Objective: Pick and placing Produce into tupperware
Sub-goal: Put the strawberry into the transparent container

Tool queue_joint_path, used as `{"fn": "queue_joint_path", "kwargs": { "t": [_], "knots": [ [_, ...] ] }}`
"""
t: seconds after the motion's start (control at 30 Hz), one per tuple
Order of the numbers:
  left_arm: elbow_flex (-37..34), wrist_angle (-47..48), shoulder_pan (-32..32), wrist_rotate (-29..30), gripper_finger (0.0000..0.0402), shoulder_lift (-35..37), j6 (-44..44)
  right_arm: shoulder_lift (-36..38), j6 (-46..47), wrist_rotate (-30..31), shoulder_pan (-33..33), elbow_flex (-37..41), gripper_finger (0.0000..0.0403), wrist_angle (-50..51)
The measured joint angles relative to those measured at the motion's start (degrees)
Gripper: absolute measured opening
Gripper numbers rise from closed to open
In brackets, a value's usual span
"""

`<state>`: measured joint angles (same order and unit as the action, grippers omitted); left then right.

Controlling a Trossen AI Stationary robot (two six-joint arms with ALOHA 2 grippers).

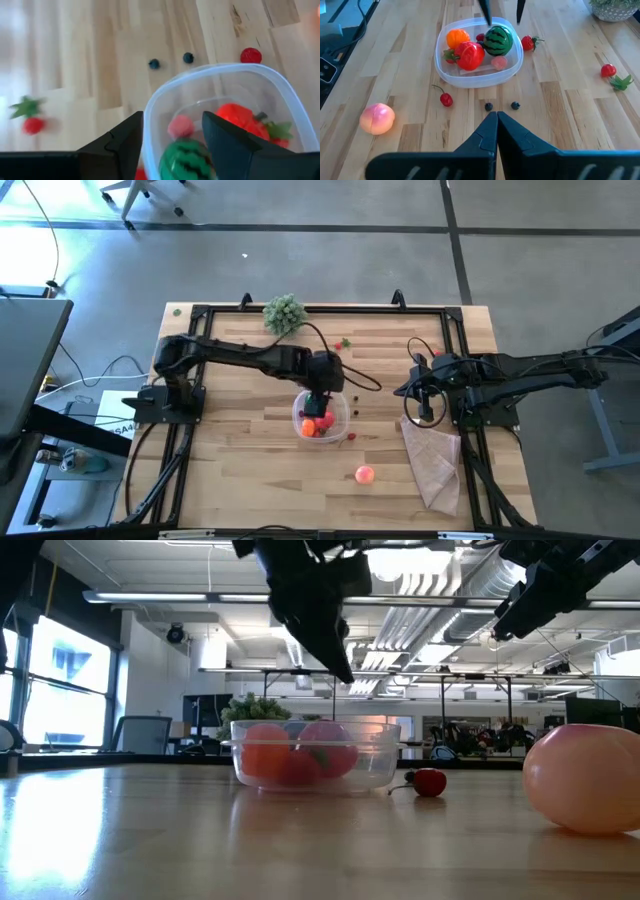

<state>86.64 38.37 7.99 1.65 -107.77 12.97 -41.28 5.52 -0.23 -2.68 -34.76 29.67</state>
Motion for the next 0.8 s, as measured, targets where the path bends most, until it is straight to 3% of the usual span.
{"fn": "queue_joint_path", "kwargs": {
  "t": [0.23, 0.37, 0.57, 0.8],
  "knots": [
    [-5.46, 1.85, 3.61, 0.17, 0.0138, 7.40, -1.37, 0.00, -0.01, 0.00, 0.00, 0.00, 0.0000, -0.06],
    [-12.06, -1.92, 7.25, -3.76, 0.0112, 11.13, -1.79, 0.00, 0.00, -0.01, 0.00, 0.00, 0.0000, 0.05],
    [-22.51, -13.54, 12.13, -9.68, 0.0087, 15.83, 1.25, -0.02, 0.00, -0.01, 0.00, 0.00, 0.0000, 0.09],
    [-31.30, -26.05, 18.18, -15.58, 0.0082, 16.46, 5.82, 0.00, 0.00, 0.00, 0.00, 0.00, 0.0000, 0.07]
  ]
}}
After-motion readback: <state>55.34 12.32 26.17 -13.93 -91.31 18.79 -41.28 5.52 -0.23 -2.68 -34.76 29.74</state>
